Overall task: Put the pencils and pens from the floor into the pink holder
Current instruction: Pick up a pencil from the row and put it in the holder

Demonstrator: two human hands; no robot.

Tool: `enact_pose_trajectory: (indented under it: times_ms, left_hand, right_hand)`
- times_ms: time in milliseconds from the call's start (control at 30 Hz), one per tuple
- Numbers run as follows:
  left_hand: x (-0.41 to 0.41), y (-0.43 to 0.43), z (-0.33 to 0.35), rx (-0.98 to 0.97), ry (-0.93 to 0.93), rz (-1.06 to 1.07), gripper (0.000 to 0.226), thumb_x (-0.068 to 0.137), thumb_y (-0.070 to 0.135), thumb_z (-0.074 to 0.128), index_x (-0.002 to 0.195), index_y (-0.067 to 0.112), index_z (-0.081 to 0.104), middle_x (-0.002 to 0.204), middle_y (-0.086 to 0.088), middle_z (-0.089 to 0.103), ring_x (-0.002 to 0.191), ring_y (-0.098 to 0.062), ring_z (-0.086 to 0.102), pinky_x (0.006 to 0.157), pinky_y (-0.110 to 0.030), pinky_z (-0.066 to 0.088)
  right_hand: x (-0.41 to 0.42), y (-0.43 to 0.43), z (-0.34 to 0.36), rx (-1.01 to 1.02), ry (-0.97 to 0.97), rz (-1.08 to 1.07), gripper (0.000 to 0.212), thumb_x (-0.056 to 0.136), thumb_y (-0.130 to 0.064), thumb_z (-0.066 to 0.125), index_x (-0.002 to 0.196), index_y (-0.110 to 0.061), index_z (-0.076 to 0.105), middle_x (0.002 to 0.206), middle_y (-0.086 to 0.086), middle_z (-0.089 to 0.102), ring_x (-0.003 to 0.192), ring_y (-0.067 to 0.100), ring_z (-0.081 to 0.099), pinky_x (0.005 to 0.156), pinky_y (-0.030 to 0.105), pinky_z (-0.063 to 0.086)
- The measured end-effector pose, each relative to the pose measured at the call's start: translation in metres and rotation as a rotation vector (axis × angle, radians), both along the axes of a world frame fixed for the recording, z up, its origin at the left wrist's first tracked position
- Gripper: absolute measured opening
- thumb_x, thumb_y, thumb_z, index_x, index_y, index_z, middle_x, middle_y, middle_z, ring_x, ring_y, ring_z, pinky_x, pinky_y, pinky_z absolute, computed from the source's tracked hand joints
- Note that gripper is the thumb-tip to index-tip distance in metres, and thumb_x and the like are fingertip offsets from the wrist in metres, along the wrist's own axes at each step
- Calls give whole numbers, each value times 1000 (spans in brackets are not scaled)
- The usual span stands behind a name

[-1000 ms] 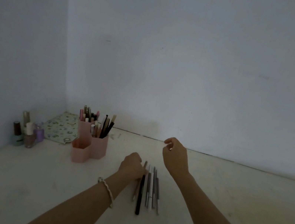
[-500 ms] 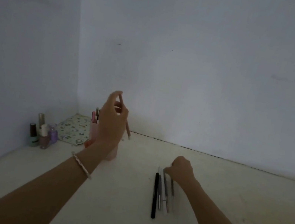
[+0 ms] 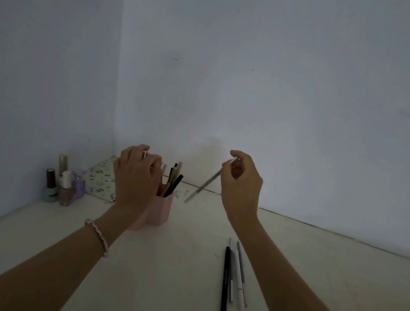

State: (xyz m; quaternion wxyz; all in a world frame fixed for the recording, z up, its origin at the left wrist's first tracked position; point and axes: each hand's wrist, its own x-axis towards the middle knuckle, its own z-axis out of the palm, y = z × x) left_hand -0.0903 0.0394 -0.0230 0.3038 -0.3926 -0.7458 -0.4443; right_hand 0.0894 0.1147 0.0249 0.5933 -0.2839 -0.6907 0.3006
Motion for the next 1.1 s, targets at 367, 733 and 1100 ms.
enact_pose_trajectory:
  times_ms: [367,733,1100]
  left_hand:
    - [5,-21,25,146,-41,-210,28,86,16,40,103,12,62,108,-3,62,97,-18,55,84,-28,37]
    - [86,-6,7,27,-106,-397,18,80,1,56,87,17,50,87,6,50,71,-11,47,67,-14,42]
    - [164,37,-52,-967,-432,-414,26,90,19,59,113,7,53,116,-10,60,103,-24,61,81,-29,49]
  right_hand:
    - [-70,-16,-30,339,-451,16,31,101,-15,42,127,-8,59,107,8,64,98,22,56,86,28,46]
    - [-3,11,-33,267,-317,-169,34,95,-15,44,128,-12,53,113,4,57,99,16,57,82,29,48]
    - [89,46,-72,-75,-486,-231,24,91,-10,49,110,-19,61,102,-5,59,72,5,53,67,18,38]
